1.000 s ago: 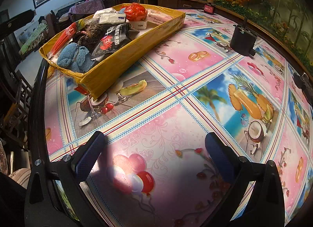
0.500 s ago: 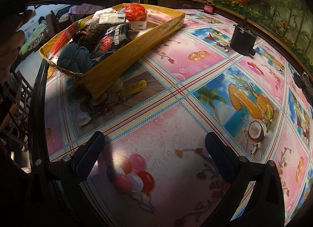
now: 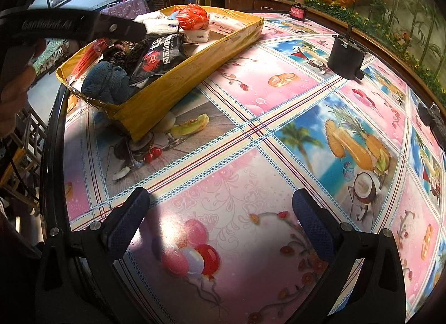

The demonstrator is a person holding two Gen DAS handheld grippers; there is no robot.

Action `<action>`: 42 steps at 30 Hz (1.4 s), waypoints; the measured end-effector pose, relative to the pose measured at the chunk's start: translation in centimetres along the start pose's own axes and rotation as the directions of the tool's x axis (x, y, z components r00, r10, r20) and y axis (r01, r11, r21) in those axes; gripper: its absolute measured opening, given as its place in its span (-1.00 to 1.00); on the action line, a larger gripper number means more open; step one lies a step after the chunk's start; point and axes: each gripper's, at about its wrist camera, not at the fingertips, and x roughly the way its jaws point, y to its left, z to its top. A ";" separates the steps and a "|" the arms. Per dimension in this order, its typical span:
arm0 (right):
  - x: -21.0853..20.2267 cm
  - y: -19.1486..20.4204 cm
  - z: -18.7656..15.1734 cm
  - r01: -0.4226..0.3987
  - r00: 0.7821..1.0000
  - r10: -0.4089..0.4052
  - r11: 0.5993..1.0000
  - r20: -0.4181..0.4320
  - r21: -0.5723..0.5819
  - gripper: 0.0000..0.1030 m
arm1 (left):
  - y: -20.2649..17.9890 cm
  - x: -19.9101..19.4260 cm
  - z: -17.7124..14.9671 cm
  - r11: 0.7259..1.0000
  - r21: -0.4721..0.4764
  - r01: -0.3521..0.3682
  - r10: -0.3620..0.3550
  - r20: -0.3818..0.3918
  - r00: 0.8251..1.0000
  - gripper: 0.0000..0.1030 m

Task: Organize soft objects

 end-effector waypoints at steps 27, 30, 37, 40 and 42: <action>0.0 0.0 0.0 0.000 1.000 0.000 1.000 0.000 0.000 1.00 | 2.4 0.8 -0.6 0.990 0.062 0.123 -0.127 0.060 0.990 0.59; 0.0 0.0 0.0 0.000 1.000 0.000 1.000 0.000 0.000 1.00 | 2.5 1.0 0.2 0.988 0.075 0.139 -0.140 0.019 0.990 0.59; -0.1 -0.1 -0.1 -0.002 1.000 0.002 1.000 0.000 0.001 1.00 | 4.6 2.6 1.3 0.996 0.014 0.084 -0.083 -0.044 0.996 0.58; -0.1 -0.1 -0.1 -0.001 1.000 0.001 1.000 0.000 0.001 1.00 | 5.1 3.0 1.3 0.998 -0.008 0.068 -0.069 -0.047 0.997 0.58; -0.1 -0.1 -0.1 0.000 1.000 0.000 1.000 0.000 0.000 1.00 | 5.1 3.1 1.0 0.998 -0.028 0.055 -0.056 -0.043 0.997 0.58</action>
